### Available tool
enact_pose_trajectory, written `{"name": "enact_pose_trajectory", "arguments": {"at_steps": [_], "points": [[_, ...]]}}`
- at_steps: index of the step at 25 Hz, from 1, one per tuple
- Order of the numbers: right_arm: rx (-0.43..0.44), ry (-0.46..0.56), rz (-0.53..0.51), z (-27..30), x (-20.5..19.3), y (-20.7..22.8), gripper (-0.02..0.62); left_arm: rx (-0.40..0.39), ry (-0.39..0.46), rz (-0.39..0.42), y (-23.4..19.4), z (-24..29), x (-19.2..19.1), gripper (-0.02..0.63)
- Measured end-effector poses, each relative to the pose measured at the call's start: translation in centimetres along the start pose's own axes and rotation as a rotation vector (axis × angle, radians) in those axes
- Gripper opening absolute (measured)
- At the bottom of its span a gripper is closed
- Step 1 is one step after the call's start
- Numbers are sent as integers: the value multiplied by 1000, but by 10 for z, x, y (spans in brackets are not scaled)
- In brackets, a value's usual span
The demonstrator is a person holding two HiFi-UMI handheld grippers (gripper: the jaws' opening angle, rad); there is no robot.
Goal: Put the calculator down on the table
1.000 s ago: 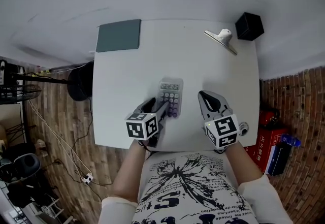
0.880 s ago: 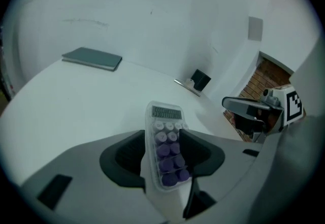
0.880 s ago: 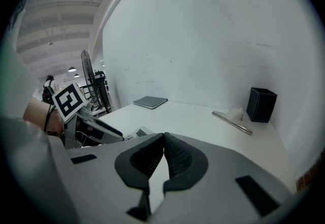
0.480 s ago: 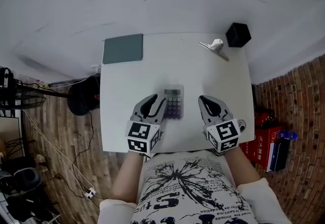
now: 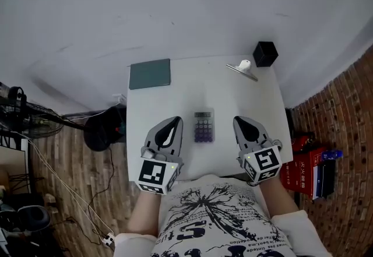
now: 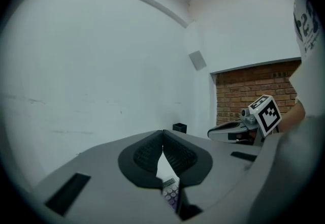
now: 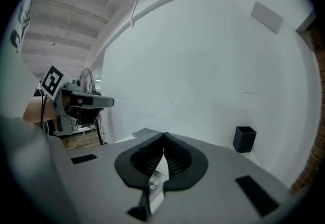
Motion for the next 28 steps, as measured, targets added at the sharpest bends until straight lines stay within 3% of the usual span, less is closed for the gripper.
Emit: {"name": "enact_pose_trajectory", "arguments": {"at_steps": [5,9,17,28], "points": [[-16,52,-73,-17,19,-4,14,-23,158,41,15,-16,26,14],[-18,78,-103,-27,25,-3,14,-44,110,50,19,-21,20,14],[40,117,-143,-45,25,-7,12,-53,92,39,32,-18,16,14],[-6,116,-130,-51,18,2,12,-58,63,14,42,-13,6,14]]}}
Point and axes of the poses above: the fingertips, and each gripper's own axes: z forward along the fingers, y to its right, x out of its top, the point moved 5 cm from there along -z, backward along the fingers, and after that the axes turned 7 degrees about -x, right-handed, at the moved point
